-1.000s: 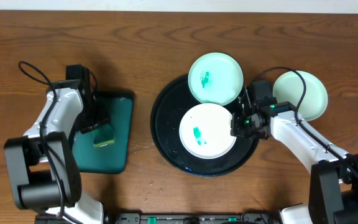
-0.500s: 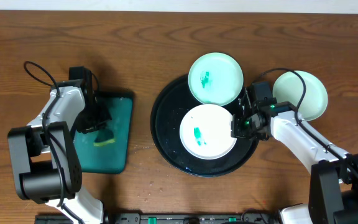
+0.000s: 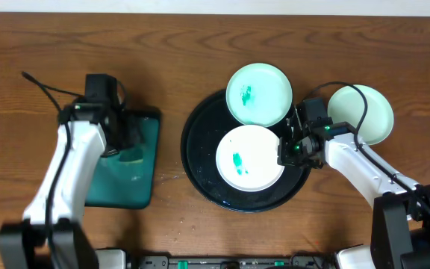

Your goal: Clean dirty plates on tray and stack at the side

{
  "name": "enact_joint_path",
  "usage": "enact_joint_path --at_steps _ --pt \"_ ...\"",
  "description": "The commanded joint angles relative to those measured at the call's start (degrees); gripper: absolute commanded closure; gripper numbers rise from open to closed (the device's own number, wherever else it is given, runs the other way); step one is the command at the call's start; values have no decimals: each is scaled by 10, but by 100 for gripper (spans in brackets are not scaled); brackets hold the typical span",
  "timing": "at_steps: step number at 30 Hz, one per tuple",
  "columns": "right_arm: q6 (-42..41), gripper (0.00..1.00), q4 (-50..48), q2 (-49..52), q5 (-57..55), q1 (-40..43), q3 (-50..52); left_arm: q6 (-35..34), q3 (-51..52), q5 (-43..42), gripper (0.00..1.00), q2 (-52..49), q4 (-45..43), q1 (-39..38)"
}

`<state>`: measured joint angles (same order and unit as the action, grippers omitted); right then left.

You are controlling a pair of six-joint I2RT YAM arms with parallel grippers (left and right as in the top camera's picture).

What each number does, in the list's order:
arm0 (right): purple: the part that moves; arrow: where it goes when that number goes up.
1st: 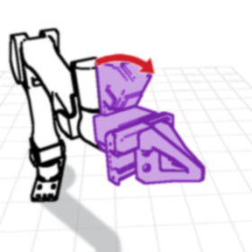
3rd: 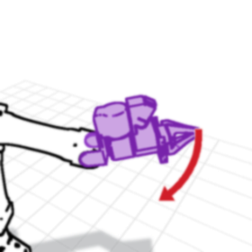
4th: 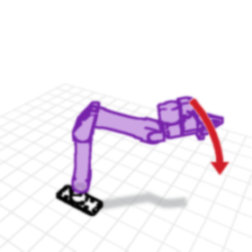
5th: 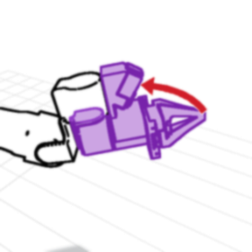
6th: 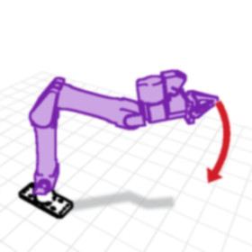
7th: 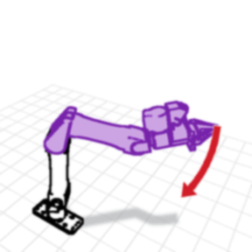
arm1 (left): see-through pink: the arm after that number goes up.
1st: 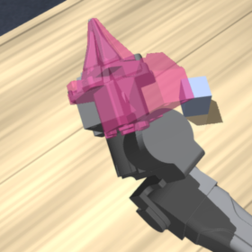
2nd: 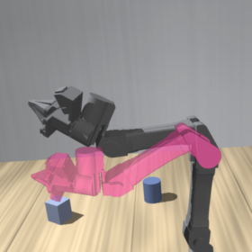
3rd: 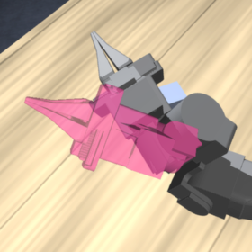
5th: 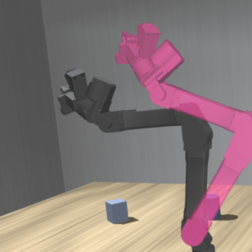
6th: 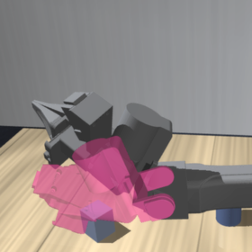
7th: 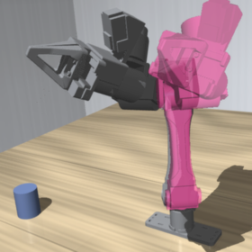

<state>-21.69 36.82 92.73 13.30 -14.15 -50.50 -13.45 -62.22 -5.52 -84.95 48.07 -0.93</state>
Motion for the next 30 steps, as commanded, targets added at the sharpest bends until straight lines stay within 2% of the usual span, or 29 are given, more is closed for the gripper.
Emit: enact_joint_path --at_steps 1,9,20,23,30 --pt "1 99 -7 3 0 -5 3 -3 -2 -32 93 22 10 -41" --pt "-14 99 -11 5 1 -10 5 -28 -2 -132 93 0 -20 -134" --pt "-52 99 -39 84 6 -66 8 -62 -2 -138 93 -4 -58 -217" --pt "-62 99 -64 122 18 -86 8 -79 -2 -160 93 -16 -88 -239" --pt "-66 99 -68 127 18 -92 7 -127 -2 -200 93 -92 -188 -276"
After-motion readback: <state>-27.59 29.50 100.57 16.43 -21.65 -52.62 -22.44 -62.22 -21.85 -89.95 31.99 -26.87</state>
